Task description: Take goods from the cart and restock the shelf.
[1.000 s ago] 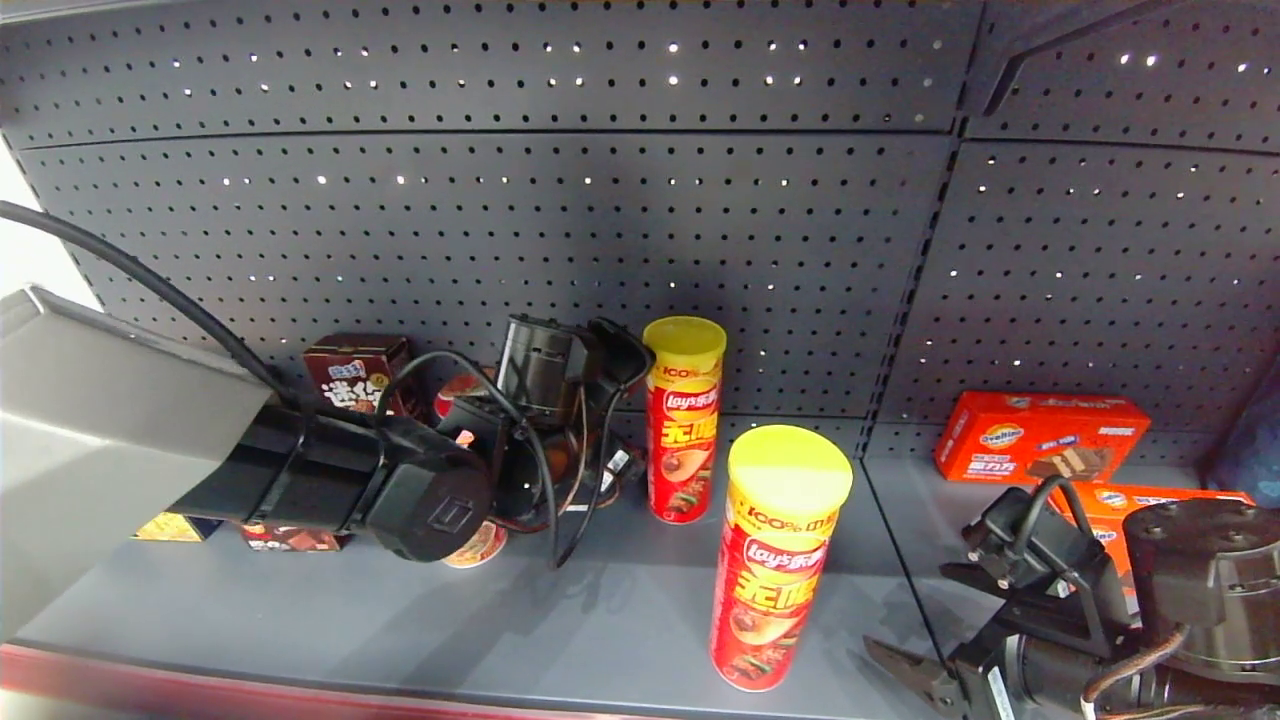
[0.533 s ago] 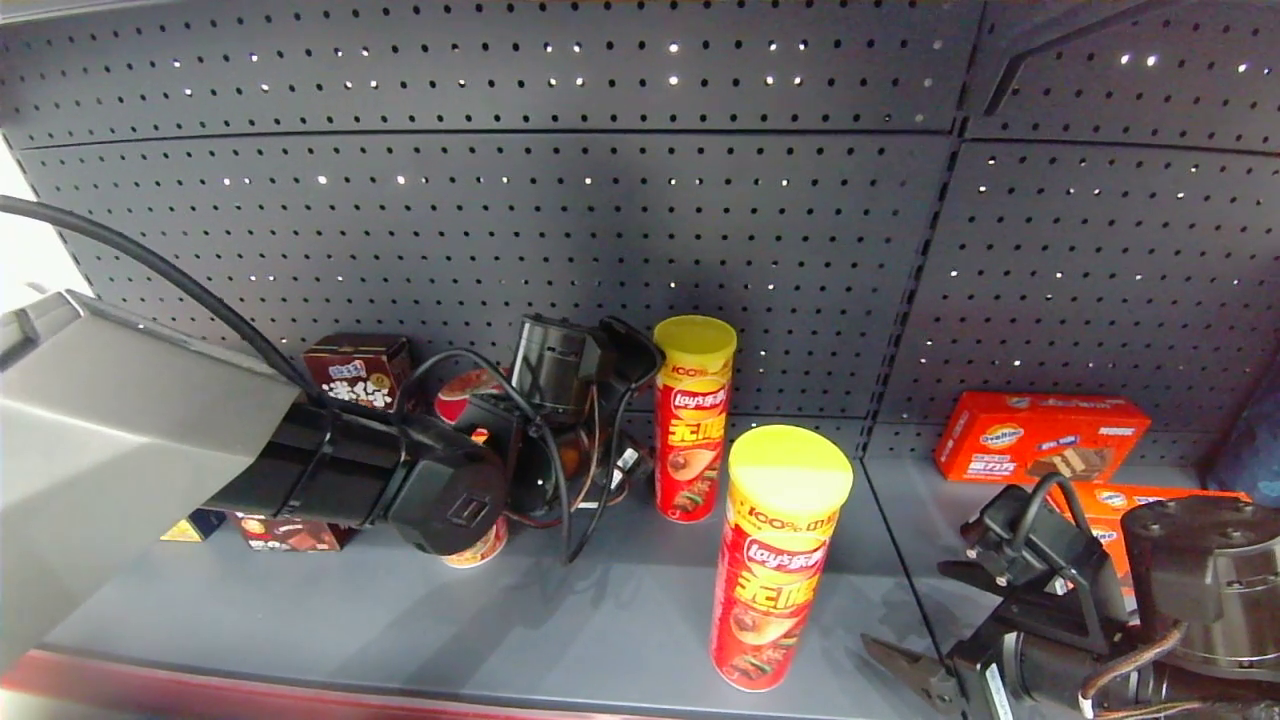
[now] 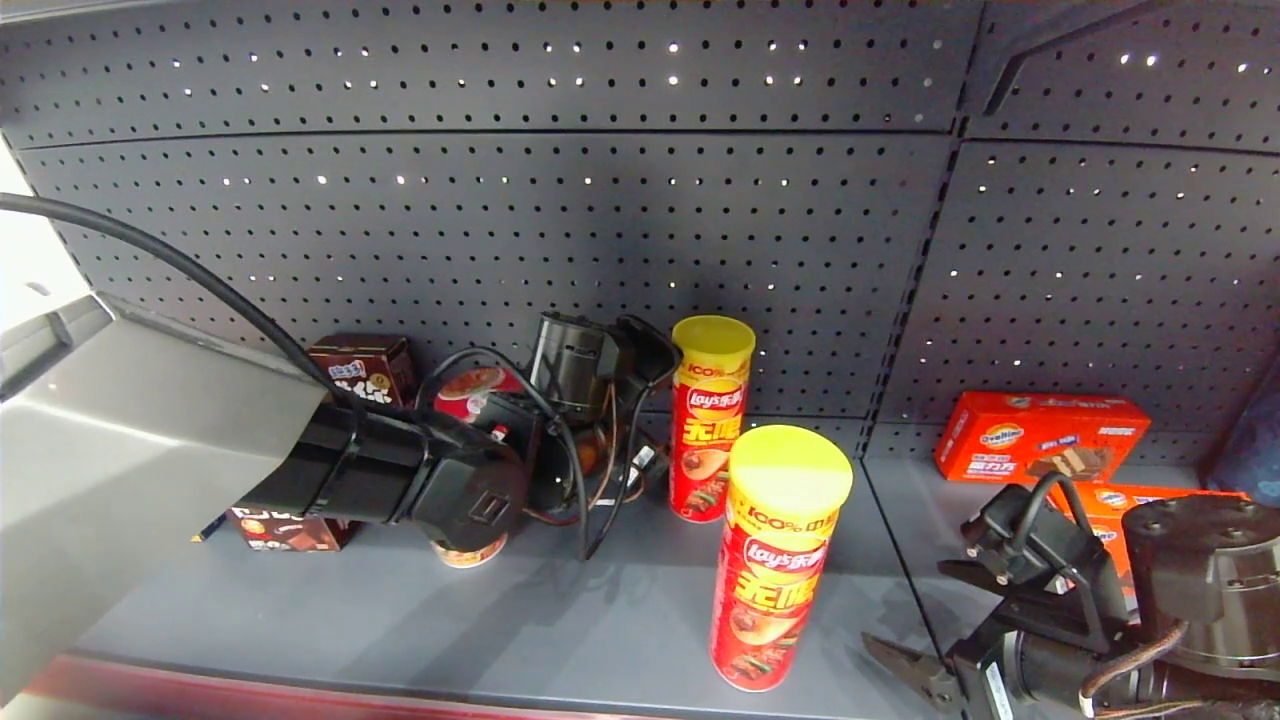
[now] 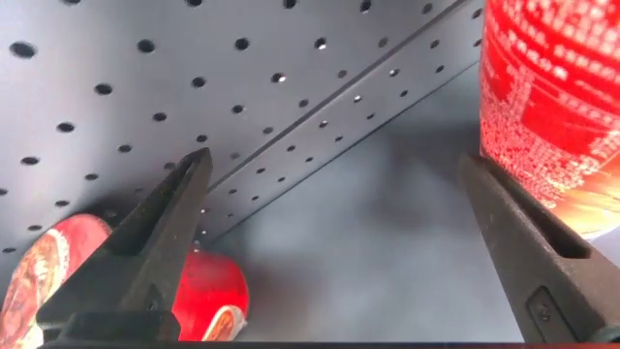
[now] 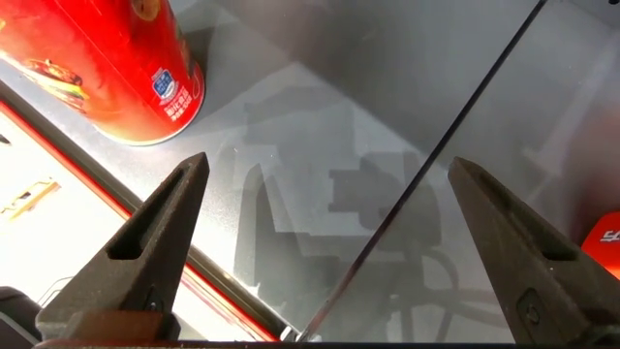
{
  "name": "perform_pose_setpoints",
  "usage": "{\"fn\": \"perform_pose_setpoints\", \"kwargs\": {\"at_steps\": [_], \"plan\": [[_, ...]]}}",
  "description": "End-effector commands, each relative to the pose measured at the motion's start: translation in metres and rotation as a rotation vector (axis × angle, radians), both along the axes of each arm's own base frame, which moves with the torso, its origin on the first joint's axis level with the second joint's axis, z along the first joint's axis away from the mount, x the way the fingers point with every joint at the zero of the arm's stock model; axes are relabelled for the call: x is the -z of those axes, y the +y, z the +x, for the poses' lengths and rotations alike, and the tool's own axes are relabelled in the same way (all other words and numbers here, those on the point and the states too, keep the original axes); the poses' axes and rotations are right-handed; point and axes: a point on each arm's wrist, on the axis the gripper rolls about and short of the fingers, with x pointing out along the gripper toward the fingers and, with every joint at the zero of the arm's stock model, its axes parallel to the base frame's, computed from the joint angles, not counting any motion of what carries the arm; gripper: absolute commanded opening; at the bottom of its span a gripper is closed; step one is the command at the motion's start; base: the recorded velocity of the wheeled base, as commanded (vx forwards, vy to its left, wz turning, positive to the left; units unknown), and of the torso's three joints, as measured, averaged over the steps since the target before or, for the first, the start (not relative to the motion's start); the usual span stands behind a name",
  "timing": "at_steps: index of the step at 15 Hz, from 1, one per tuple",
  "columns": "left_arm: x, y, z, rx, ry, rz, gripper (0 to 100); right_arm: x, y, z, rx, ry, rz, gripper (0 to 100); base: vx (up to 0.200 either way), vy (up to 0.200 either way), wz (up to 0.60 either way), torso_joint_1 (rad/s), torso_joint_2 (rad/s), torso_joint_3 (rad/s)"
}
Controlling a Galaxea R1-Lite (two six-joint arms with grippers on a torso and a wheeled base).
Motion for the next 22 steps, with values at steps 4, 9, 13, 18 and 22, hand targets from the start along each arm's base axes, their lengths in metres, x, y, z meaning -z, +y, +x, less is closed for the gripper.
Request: {"fn": "perform_pose_setpoints", "kwargs": {"at_steps": [4, 9, 13, 18, 22], "plan": [[0.000, -0.003, 0.000, 0.008, -0.005, 0.000, 100, 0.000, 0.000, 0.000, -0.001, -0.001, 0.000, 100, 0.000, 0.000, 0.00, 0.000, 0.00, 0.000], [-0.001, 0.001, -0.004, 0.000, 0.003, 0.003, 100, -0.002, 0.003, 0.001, -0.008, -0.007, 0.003, 100, 0.000, 0.000, 0.00, 0.000, 0.00, 0.000], [-0.019, 0.019, -0.020, -0.029, -0.019, -0.004, 100, -0.001, 0.007, 0.001, -0.029, -0.006, -0.004, 100, 0.000, 0.000, 0.00, 0.000, 0.00, 0.000], [-0.034, 0.031, -0.038, -0.032, -0.037, -0.019, 100, -0.002, 0.019, 0.012, -0.039, -0.010, -0.008, 100, 0.000, 0.000, 0.00, 0.000, 0.00, 0.000], [-0.040, 0.033, -0.041, -0.033, -0.049, -0.026, 100, -0.002, 0.027, 0.020, -0.044, -0.009, -0.009, 100, 0.000, 0.000, 0.00, 0.000, 0.00, 0.000]]}}
